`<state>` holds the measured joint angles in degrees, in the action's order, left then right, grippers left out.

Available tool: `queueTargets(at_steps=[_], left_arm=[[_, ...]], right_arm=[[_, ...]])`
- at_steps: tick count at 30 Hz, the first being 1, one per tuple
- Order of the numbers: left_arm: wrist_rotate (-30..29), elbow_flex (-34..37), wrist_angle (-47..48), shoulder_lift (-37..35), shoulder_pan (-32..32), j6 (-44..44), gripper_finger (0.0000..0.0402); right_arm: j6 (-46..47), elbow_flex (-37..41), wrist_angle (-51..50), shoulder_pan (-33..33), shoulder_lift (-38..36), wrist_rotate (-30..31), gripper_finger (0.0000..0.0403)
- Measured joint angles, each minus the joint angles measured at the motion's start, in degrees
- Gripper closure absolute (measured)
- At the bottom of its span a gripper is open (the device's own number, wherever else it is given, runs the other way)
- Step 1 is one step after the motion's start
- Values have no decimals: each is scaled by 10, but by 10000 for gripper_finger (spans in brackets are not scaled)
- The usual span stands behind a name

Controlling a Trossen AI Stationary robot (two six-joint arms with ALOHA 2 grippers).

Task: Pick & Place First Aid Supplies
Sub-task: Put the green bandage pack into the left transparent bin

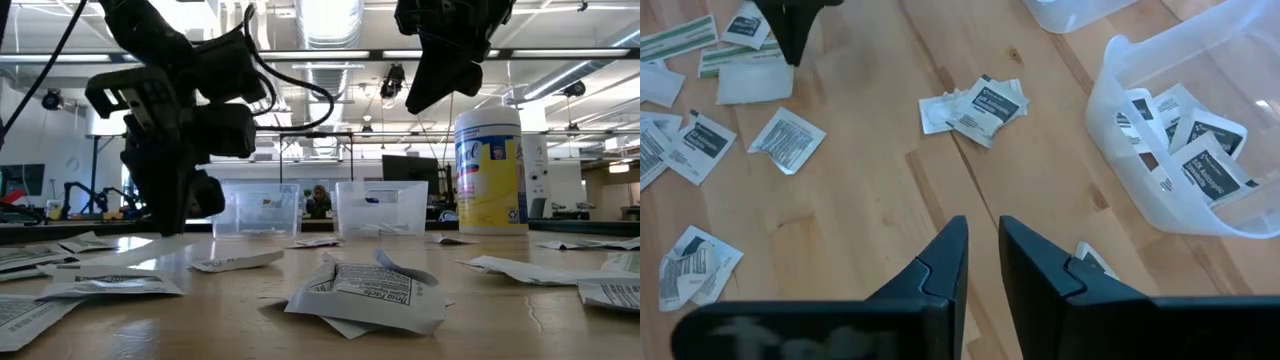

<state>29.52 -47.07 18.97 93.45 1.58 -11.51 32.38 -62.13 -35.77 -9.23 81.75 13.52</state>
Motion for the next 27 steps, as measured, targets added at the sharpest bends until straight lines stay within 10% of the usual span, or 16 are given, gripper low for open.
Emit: queueTargets(at_steps=[27], left_arm=[[64,1,7,-64,11,-25,401]], right_arm=[[5,1,0,-45,0,1,344]])
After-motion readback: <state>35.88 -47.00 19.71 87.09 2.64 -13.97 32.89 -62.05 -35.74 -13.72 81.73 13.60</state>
